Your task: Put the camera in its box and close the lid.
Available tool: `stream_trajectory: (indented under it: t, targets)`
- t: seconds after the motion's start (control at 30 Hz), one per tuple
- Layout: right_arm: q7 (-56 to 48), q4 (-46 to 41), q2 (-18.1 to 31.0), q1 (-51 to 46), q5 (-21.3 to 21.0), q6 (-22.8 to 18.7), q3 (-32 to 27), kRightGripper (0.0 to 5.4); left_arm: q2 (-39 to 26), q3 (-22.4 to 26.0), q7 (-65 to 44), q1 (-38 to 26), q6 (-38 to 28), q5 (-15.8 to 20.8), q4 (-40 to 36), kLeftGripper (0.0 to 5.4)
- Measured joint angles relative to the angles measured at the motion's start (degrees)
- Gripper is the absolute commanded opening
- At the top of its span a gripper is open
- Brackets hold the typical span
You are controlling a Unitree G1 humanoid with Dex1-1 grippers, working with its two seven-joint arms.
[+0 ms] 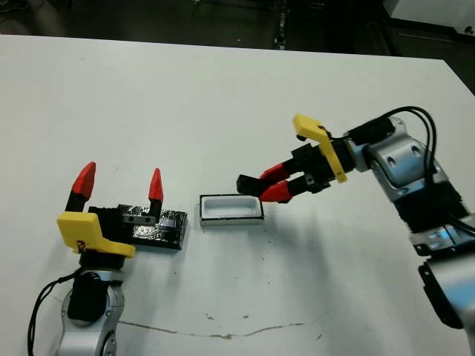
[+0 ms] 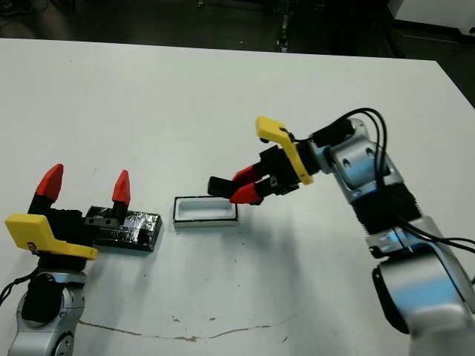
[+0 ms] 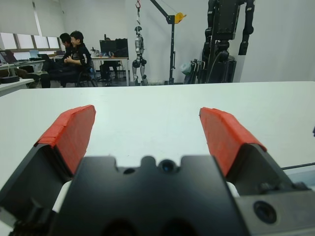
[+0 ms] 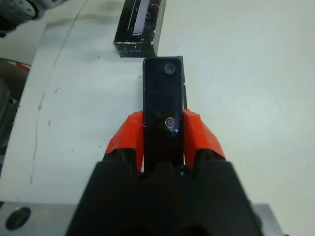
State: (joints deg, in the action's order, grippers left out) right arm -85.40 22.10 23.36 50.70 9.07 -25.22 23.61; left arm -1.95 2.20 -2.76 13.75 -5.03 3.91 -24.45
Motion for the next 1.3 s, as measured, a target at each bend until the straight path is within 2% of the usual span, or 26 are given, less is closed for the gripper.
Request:
stream_trajectory:
  t: [0.3, 0.67, 1.1, 1.3]
  targets:
    - [3.1, 2.0, -5.1, 0.7, -0.9, 3.2, 0.0, 1.66, 0.0, 0.0, 0.0, 0.0, -0.3, 0.2, 0.0, 5.40]
    - [4.1, 2.7, -8.5, 0.7, -1.8, 3.7, 0.6, 1.66, 0.0, -0.1, 0.0, 0.0, -0.5, -0.1, 0.0, 5.40]
    - [4.2, 2.2, -8.6, -0.5, -3.5, 4.2, 2.6, 1.66, 0.0, -0.1, 0.0, 0.1, -0.5, 0.2, 0.0, 5.40]
    - [5.1, 0.7, -7.8, -1.7, -5.5, 4.0, 4.1, 1.66, 0.1, -0.2, 0.1, 0.2, -0.5, 0.2, 0.0, 5.40]
